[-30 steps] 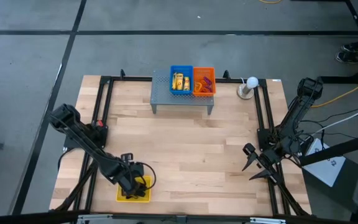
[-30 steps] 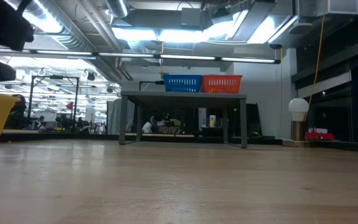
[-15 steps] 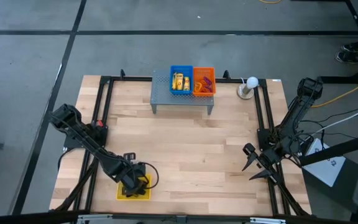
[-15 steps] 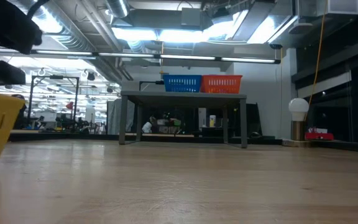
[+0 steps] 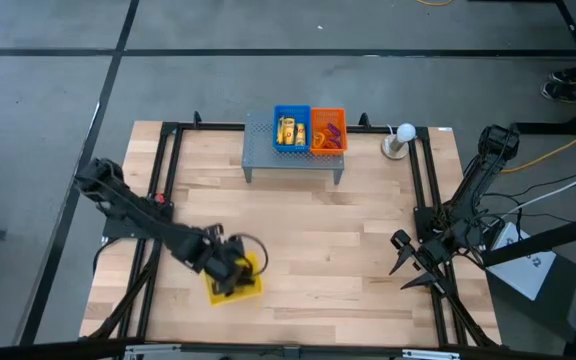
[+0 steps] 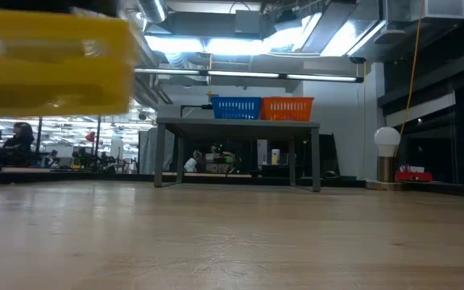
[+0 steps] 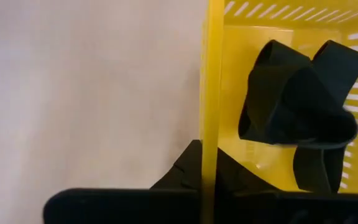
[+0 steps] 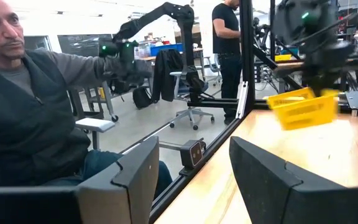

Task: Pick & Place Office Desk Supplies
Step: Put the yellow basket onto the shelf

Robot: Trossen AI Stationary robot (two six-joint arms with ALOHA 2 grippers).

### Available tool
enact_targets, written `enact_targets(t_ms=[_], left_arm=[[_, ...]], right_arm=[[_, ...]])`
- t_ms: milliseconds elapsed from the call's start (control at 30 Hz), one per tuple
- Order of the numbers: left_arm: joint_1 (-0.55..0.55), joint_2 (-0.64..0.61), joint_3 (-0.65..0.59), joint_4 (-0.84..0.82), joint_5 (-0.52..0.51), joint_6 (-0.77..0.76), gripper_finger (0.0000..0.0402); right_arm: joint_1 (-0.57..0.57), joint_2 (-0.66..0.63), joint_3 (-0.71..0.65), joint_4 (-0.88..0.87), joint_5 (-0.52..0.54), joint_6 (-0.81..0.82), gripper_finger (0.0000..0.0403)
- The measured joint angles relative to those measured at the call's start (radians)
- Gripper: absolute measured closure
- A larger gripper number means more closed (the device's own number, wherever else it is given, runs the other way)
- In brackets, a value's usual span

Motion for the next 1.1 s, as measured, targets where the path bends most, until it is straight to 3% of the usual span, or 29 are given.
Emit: enact_targets(t_ms=[200, 600, 933, 1100], left_arm=[[0.167, -0.077, 0.048, -0.158, -0.093, -0.162, 0.0399], [0.606, -0.293, 0.048, -0.159, -0.226, -0.193, 0.0399], [0.932, -0.358, 0.048, -0.122, -0.121, -0.119, 0.0399], [1.074, -0.330, 0.048, 0.009, -0.023, -0.077, 0.0399]], right_arm=[[0.000, 0.000, 0.000, 0.000, 0.000, -0.015, 0.0206], [0.000, 0.000, 0.000, 0.000, 0.000, -0.011, 0.0206], [0.000, 0.000, 0.000, 0.000, 0.000, -0.018, 0.0206], [0.000, 0.002, 0.000, 0.000, 0.000, -0.018, 0.0206]])
